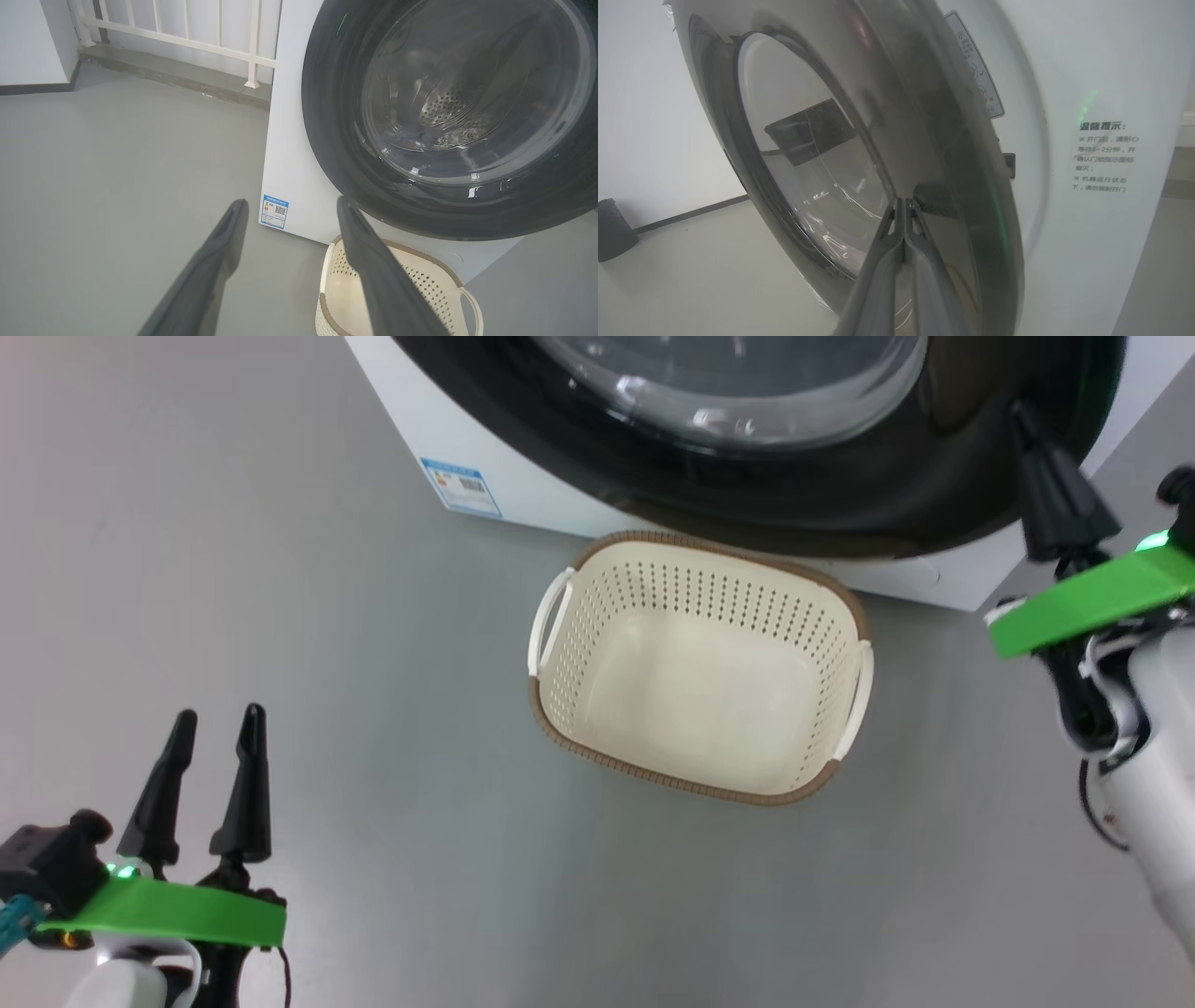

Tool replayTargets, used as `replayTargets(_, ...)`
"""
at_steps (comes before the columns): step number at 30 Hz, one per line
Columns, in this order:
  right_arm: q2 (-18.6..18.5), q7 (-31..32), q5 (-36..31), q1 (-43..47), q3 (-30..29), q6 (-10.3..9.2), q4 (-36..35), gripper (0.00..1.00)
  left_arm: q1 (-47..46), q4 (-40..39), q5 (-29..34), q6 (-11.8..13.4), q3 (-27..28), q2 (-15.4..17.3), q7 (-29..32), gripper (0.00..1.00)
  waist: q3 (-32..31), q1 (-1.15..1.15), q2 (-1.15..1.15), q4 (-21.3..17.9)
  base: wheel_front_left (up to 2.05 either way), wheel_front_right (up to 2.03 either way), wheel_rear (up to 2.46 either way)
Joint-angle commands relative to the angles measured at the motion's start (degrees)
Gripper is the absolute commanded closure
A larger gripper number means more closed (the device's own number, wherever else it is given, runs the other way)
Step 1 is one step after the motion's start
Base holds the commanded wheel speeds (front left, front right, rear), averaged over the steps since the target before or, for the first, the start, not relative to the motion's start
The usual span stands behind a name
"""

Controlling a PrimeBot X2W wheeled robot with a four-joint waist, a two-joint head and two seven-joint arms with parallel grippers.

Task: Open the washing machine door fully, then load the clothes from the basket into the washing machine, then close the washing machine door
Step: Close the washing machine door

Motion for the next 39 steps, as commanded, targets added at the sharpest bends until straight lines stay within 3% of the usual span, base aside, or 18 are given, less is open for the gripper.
replayTargets(1, -0.6, -0.5, -1.1, -1.9, -0.1, -0.02, -0.8, 1.00, -2.1, -1.7, -0.2, -0.2, 2.4, 1.8, -0.6, 0.00, 2.6, -0.01, 0.00, 0.5, 0.00, 0.00, 0.00)
replayTargets(17, -1.6, -0.5, -4.5, -11.9, -4.2, -0.02, 4.4, 1.00, -3.1, -1.8, -0.6, -0.3, 2.7, 0.9, -0.6, 0.00, 5.7, -0.01, 0.00, 1.4, 0.00, 0.00, 0.00)
replayTargets(32, 0.3, -0.5, -6.3, -10.0, -6.2, -0.02, 5.7, 1.00, -2.9, -1.6, -0.2, -0.3, 2.7, 1.0, -0.6, 0.00, 2.9, -0.01, 0.00, 0.2, 0.00, 0.00, 0.00)
replayTargets(33, 0.4, -0.5, -6.3, -9.6, -6.2, -0.02, 5.6, 0.91, -2.8, -1.6, -0.2, -0.3, 2.7, 1.0, -0.6, 0.00, 2.5, -0.01, 0.00, 0.0, 0.00, 0.00, 0.00)
replayTargets(34, 0.6, -0.5, -6.4, -9.1, -6.2, -0.02, 5.5, 0.71, -2.8, -1.6, -0.1, -0.3, 2.7, 1.1, -0.6, 0.00, 2.1, -0.01, 0.00, -0.2, 0.00, 0.00, 0.00)
replayTargets(35, 1.0, -0.5, -6.3, -8.0, -6.1, -0.02, 5.0, 0.21, -2.7, -1.5, 0.0, -0.3, 2.6, 1.1, -0.6, 0.00, 1.2, -0.01, 0.00, -0.7, 0.00, 0.00, 0.00)
replayTargets(36, 1.2, -0.5, -6.2, -7.4, -6.0, -0.02, 4.7, 0.00, -2.6, -1.5, 0.1, -0.3, 2.5, 1.2, -0.6, 0.00, 0.7, -0.01, 0.00, -1.0, 0.00, 0.00, 0.00)
replayTargets(39, 1.8, -0.5, -5.7, -5.5, -5.6, -0.02, 3.5, 0.00, -2.3, -1.4, 0.2, -0.3, 2.2, 1.3, -0.6, 0.00, -0.9, -0.01, 0.00, -2.1, 0.00, 0.00, 0.00)
